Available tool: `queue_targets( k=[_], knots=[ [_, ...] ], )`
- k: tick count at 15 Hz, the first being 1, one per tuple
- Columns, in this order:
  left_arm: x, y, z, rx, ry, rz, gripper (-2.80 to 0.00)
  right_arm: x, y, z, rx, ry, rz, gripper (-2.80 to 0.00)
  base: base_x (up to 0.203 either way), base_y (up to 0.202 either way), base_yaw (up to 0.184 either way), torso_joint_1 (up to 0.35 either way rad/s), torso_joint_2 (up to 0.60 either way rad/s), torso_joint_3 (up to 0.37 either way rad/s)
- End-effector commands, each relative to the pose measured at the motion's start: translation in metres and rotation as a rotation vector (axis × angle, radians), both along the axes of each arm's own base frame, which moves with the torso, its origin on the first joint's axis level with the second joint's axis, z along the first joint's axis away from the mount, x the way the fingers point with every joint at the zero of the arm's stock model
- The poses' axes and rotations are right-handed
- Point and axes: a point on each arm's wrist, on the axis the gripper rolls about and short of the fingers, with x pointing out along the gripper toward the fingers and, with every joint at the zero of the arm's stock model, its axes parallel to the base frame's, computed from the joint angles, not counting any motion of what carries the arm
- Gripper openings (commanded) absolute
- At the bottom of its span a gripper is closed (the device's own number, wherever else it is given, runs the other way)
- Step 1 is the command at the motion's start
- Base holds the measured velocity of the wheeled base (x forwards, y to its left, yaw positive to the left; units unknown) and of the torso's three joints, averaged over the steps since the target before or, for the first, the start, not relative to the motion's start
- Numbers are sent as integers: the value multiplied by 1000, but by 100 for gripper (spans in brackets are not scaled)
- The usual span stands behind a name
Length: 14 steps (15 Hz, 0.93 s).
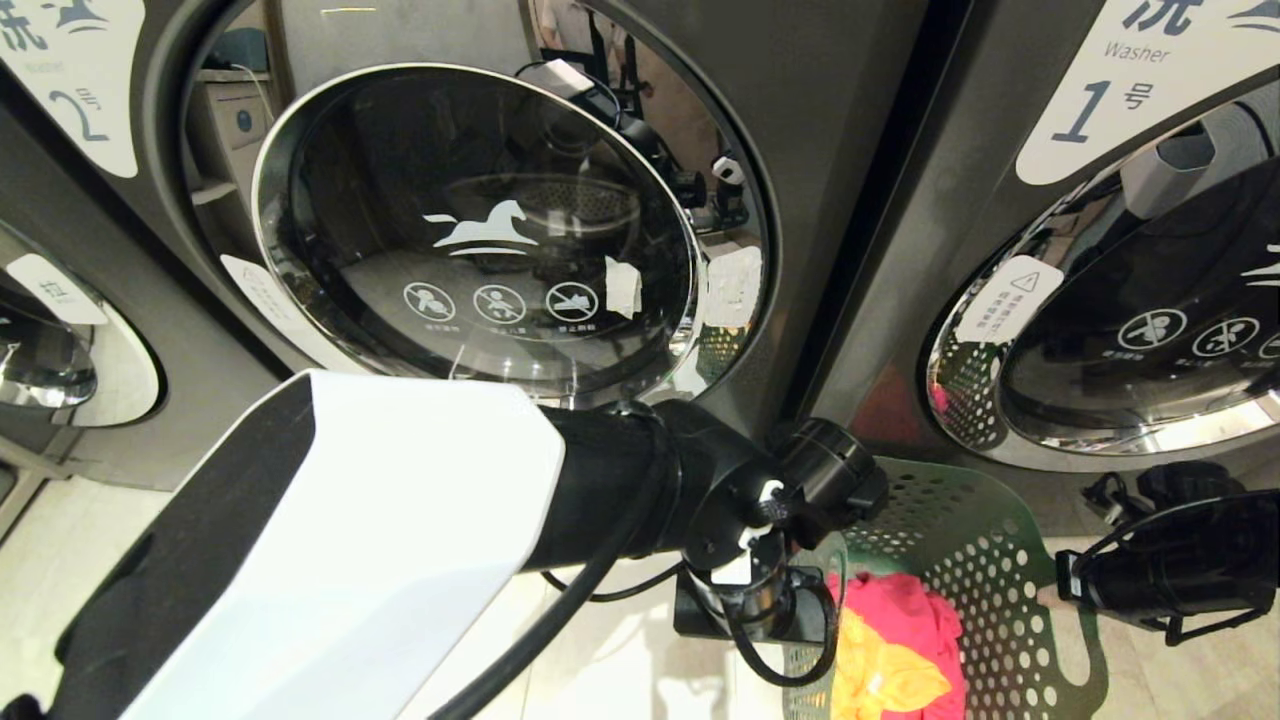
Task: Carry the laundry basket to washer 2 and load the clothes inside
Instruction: Pick up the clothes basket and put it beside the washing machine
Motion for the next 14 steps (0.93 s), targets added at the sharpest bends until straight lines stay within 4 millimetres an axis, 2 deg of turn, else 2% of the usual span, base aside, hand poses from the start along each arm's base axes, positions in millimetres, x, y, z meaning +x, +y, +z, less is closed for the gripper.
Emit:
queue_targets(
  k=[1,8,13,14],
  knots=[
    [0,0,-2,5,5,4,0,6,-2,0,-7,-14,1,-280,0,0,0,0,0,0],
    [1,-2,-6,10,11,3,0,16,-8,14,-61,-53,-22,-280,0,0,0,0,0,0],
    [1,-2,-7,10,11,3,0,14,-10,12,-59,-43,-29,-280,0,0,0,0,0,0],
    [1,-2,-7,9,10,3,0,13,-11,12,-59,-42,-30,0,0,0,0,0,0,0]
  ],
)
